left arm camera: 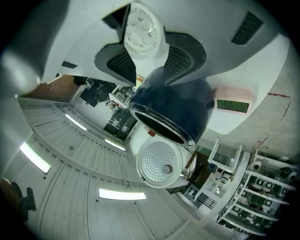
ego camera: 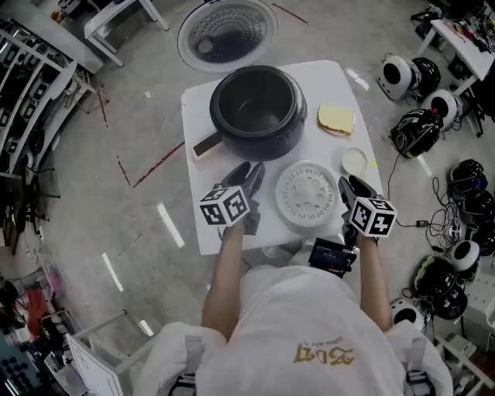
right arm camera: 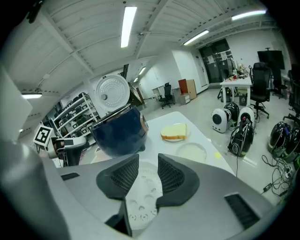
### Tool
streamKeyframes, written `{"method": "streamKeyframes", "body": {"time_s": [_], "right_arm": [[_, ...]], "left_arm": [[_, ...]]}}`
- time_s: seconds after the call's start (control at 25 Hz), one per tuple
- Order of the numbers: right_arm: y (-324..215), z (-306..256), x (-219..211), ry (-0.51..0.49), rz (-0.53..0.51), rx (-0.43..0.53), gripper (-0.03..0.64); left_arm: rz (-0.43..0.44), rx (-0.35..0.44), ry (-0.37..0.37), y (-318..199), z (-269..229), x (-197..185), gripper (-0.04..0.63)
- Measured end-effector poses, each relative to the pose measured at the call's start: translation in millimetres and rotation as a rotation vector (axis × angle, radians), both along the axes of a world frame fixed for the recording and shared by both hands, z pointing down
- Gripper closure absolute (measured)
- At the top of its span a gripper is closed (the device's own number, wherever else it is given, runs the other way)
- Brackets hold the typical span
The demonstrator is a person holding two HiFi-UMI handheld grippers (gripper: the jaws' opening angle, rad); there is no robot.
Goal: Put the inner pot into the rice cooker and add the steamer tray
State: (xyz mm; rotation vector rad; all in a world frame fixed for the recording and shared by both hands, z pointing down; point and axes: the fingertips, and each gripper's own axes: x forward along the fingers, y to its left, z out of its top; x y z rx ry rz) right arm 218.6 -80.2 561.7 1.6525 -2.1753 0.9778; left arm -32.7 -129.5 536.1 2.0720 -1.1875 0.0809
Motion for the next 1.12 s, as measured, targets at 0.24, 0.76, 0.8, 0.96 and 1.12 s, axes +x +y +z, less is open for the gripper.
{"method": "streamKeyframes", "body": {"time_s": [0.24,0.76,0.8,0.96,1.12], "right_arm": [[4.1,41.0,-6.7,-0.006,-0.104,-0.096,0.476],[29.5,106.8,-5.5,-0.101,-0.200,-0.250,0.469],[31.1,108.8,-5.9,-0.112,-0.208,-0.251,0.473],[36.4,115.9,-2.6,-0.121,-0.221,-0.261,0.477],[38.1,117.5,0.4,-0.163,-0.210,-0.267,0.488]], "left_arm": [[-0.014,-0.095,-0.058,21.3,37.6,0.9,0.393],[-0.018,-0.240,-0.103,53.1,105.5,30.5,0.388],[-0.016,-0.256,-0.114,57.4,111.4,32.1,0.388],[-0.004,-0.302,-0.143,71.1,129.1,41.2,0.391],[-0.020,-0.313,-0.145,70.2,137.8,48.8,0.400]]}}
